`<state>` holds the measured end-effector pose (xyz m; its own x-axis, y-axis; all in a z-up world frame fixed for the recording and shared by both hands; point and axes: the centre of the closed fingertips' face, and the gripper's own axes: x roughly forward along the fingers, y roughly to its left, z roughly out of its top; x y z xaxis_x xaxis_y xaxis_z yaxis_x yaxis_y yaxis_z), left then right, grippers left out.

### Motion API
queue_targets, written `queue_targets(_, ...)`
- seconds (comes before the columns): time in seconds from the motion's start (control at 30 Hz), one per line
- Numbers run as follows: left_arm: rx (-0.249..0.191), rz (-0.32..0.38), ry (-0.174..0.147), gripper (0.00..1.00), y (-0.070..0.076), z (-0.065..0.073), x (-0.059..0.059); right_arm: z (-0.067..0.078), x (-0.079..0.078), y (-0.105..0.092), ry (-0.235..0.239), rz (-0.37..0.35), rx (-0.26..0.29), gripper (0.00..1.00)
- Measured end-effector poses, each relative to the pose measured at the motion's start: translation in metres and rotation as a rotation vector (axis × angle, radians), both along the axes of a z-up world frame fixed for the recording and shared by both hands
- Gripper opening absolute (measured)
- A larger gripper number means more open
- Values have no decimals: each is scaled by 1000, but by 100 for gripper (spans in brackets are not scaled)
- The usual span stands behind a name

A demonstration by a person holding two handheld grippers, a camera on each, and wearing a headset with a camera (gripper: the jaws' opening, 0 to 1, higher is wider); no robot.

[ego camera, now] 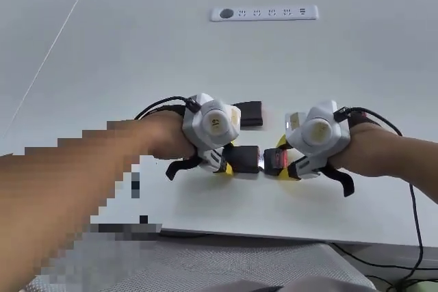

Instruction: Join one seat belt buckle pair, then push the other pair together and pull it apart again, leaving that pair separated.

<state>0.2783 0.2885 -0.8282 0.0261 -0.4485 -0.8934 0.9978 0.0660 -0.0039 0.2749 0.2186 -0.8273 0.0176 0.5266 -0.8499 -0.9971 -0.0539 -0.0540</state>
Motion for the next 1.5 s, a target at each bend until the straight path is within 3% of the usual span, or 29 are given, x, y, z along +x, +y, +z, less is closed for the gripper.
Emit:
queue_targets(0.13,13,-21,-3,36,2,1,-2,3,1,1,-6,-2,2,34)
queue_targets(0.23,-15,3,15,43,1,8,-4,12,0,2,0,1,21,33)
queue_targets(0.27,-19,7,8,44,1,12,-3,16,-1,1,4,5,23,33)
queue_targets(0.37,-25,19,-23,44,4,22,5,24,-1,1,-2,16,37,33)
queue_targets(0.47,-62,45,-34,45,0,31,13,33,3,2,-9,11,50,33)
queue_targets(0.6,-59,54,-74,45,1,39,25,37,10,-2,-22,11,52,34)
queue_targets(0.73,-64,69,-64,46,1,47,34,41,22,-12,-38,-5,46,34)
queue_targets(1.1,-49,110,-134,46,8,54,88,48,67,-73,-78,-90,-11,33)
queue_targets(1.27,-44,122,-117,46,4,46,99,46,82,-106,-83,-119,-50,33)
queue_targets(1.5,5,65,-106,46,2,20,112,35,92,-144,-80,-153,-98,35)
